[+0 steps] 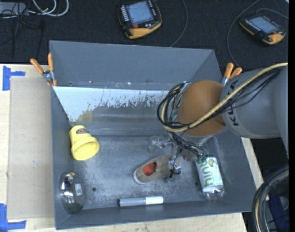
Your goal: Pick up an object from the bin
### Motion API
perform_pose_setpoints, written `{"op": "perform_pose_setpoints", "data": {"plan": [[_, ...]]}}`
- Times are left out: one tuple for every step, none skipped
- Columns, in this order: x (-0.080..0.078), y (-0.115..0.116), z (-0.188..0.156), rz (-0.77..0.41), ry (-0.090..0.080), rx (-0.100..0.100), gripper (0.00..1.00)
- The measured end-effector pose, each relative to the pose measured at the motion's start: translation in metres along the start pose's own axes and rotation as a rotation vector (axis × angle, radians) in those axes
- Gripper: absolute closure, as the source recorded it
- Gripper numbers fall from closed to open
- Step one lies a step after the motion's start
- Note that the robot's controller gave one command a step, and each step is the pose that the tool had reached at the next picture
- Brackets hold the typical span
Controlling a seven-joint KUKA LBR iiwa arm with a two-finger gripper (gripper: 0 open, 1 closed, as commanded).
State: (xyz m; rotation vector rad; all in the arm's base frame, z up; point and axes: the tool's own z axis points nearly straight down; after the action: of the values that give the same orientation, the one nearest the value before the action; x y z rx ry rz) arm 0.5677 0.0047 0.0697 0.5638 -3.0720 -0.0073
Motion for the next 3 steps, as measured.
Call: {"op": "perform_pose_setpoints", "data": {"plan": [[-0.017, 0.011, 0.0, 0.016, 0.0, 0.0, 0.0], [-0.001, 0.025, 0.001, -0.094, 0.002, -0.002, 0.0], [-0.002, 0.025, 0.0, -0.091, -0.001, -0.002, 1.0]]}}
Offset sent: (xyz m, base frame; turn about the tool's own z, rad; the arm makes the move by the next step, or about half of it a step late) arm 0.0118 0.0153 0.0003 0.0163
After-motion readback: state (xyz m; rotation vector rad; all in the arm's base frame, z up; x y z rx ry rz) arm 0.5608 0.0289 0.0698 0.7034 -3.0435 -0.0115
